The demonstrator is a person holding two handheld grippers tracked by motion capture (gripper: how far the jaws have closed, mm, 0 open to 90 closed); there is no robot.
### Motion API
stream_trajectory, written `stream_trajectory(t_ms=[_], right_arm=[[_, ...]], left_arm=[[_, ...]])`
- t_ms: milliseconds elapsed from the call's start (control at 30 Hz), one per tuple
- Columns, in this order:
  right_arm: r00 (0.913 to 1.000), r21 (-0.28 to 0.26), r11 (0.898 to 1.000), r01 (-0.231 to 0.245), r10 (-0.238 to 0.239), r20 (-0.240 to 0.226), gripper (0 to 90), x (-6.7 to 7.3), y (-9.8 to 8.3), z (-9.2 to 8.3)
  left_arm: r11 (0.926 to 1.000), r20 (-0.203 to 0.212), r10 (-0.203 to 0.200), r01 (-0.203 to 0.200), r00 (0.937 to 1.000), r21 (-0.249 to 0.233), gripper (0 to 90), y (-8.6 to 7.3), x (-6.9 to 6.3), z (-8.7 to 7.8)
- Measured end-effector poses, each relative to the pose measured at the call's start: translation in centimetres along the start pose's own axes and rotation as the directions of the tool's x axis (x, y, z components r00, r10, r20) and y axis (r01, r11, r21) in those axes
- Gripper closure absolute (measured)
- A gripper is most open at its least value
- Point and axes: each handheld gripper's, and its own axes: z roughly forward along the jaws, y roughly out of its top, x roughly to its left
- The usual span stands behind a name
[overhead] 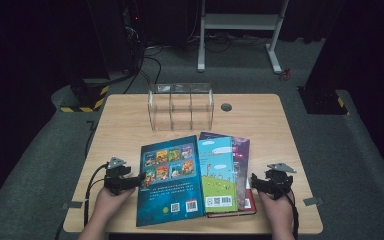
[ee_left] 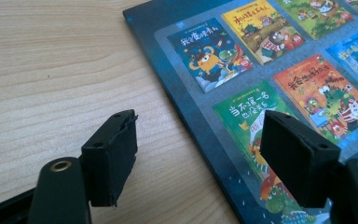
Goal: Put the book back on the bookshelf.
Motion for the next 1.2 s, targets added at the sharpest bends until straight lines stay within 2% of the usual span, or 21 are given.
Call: stream_trajectory(t_ms=[167, 433, 700, 833, 933, 1200], right_arm=[[1.0000, 0.000, 1.000, 0.001, -0.001, -0.001, 11.2, 0.1, -0.1, -0.1], [0.9999, -0.001, 1.000, 0.010, -0.010, -0.006, 11.9, 0.1, -0.1, -0.2], [0.9984, -0.009, 0.998, 0.057, -0.057, 0.005, 13.8, 0.5, -0.2, -0.6], [0.9978, -0.016, 0.998, 0.066, -0.066, -0.006, 13.7, 0.6, 0.0, -0.8], [0.9977, -0.046, 0.997, 0.066, -0.067, -0.010, 13.9, 1.0, 0.2, -1.2], [0.9929, -0.093, 0.989, 0.117, -0.119, -0.006, 15.1, 1.9, 0.7, -1.9]], left_arm=[[0.9996, 0.012, -0.010, 0.010, 0.9999, 0.027, 23.9, 0.0, 0.0, 0.6], [0.9997, 0.022, -0.001, 0.000, 0.9998, 0.024, 22.6, -0.2, 0.0, 0.5], [0.9998, 0.029, 0.000, -0.001, 0.9996, 0.017, 19.2, -0.3, -0.2, 0.7], [0.9999, 0.025, 0.002, -0.003, 0.9997, 0.013, 19.2, -0.4, -0.2, 0.7], [0.9998, 0.024, 0.010, -0.010, 0.9997, 0.015, 18.5, -0.5, -0.2, 0.6], [0.9997, 0.042, 0.012, -0.013, 0.9990, 0.021, 17.4, -0.6, -0.7, 0.6]])
